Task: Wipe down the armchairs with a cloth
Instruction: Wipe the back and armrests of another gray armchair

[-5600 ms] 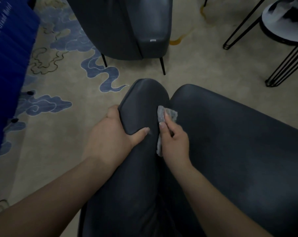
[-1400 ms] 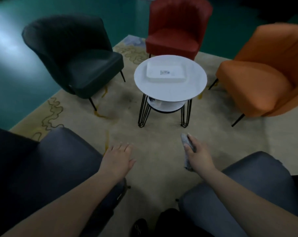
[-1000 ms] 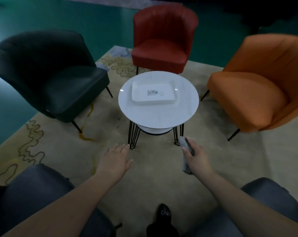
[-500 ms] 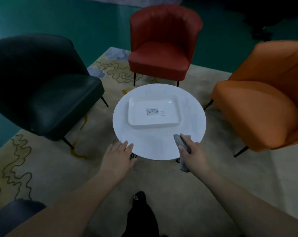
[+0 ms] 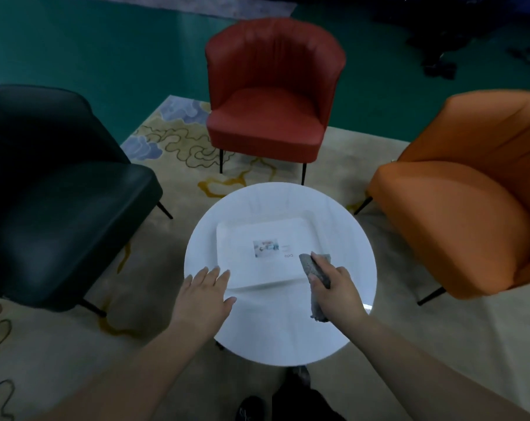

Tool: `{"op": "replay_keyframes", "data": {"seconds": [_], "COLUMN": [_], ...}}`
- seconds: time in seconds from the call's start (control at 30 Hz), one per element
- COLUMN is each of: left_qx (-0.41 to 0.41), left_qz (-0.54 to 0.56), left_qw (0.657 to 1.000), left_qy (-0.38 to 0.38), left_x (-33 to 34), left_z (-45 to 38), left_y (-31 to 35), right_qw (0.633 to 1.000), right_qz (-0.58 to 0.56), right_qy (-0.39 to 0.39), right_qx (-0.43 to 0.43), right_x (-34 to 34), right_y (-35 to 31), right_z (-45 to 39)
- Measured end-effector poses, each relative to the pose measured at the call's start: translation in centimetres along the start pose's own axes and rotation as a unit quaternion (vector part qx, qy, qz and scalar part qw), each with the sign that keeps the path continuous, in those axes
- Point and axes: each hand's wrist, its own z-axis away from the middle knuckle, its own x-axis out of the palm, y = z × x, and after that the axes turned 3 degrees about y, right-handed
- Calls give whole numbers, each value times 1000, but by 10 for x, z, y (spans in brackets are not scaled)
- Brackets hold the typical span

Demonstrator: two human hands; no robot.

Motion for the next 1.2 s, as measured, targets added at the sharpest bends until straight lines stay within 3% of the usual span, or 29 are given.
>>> {"op": "replay_keyframes", "data": {"seconds": [0.57,0.8,1.2], "left_qx": [-26,-17,-7], "left_qz": [-1,15,17], "left_qw": [999,996,992], "left_qy": [-35,-87,-123], "left_x": [-4,30,67], "left_z": [-172,-194,-216], "left_y": [12,10,-1], "right_qw": [993,986,958], "right_qz": [94,96,211], "right_qy": [-63,-136,-194], "right_qx": [-36,-2,-21], "right_x": [17,61,99], "right_y": [-15,10,55], "right_z": [-202,-234,-259]}}
